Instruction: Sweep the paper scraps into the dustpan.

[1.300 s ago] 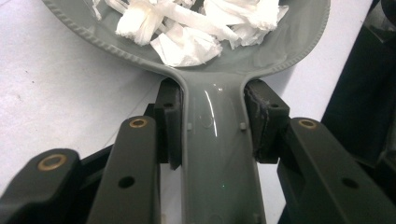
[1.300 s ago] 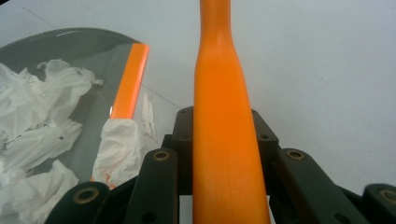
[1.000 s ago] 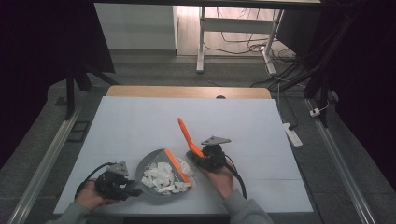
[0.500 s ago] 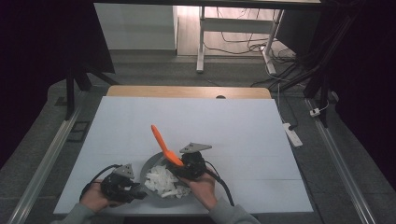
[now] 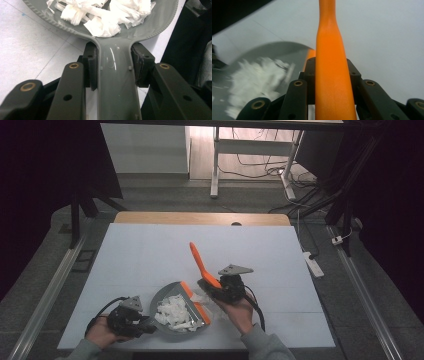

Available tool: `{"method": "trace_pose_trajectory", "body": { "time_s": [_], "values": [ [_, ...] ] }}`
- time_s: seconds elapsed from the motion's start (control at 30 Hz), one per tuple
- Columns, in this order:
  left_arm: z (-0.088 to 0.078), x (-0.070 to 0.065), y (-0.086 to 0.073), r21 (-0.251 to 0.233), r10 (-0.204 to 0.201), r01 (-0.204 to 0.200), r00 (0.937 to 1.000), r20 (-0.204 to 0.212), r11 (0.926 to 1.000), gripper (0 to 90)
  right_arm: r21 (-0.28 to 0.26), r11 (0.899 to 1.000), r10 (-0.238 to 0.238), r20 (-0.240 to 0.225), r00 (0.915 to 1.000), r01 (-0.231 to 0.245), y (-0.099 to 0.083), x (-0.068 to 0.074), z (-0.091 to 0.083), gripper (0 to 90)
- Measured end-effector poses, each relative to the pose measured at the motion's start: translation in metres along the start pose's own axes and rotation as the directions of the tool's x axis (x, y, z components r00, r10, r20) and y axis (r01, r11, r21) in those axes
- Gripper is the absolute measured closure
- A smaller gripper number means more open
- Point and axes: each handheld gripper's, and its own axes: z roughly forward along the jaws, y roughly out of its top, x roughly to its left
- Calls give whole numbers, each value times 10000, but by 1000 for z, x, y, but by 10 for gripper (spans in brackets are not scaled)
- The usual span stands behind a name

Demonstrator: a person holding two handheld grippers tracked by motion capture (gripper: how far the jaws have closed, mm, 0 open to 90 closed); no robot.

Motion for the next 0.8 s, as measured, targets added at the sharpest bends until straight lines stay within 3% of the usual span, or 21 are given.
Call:
{"method": "trace_pose_trajectory", "body": {
  "time_s": [0.23, 0.37, 0.47, 0.67, 0.8],
  "values": [
    [2, -6, 0, 127, 104, -104, 9999, 1, 9999, 615, 247, 9988, 395, 1038, 9938, -423, -12, -26, -3, 704],
    [4, -9, 2, 151, 205, -206, 9998, 38, 9997, 615, 277, 9952, 903, 1161, 9891, -941, -23, -30, -7, 705],
    [7, -12, 4, 212, 290, -292, 9995, 95, 9993, 615, 184, 9956, 893, 1204, 9887, -922, -26, -18, -7, 704],
    [14, -22, 10, 334, 531, -537, 9984, 196, 9980, 615, 205, 9972, 707, 412, 9966, -716, -23, 17, 13, 704],
    [15, -22, 10, 291, 432, -438, 9989, 204, 9986, 615, 49, 9992, 399, -73, 9992, -399, -17, 39, 21, 704]
  ]
}}
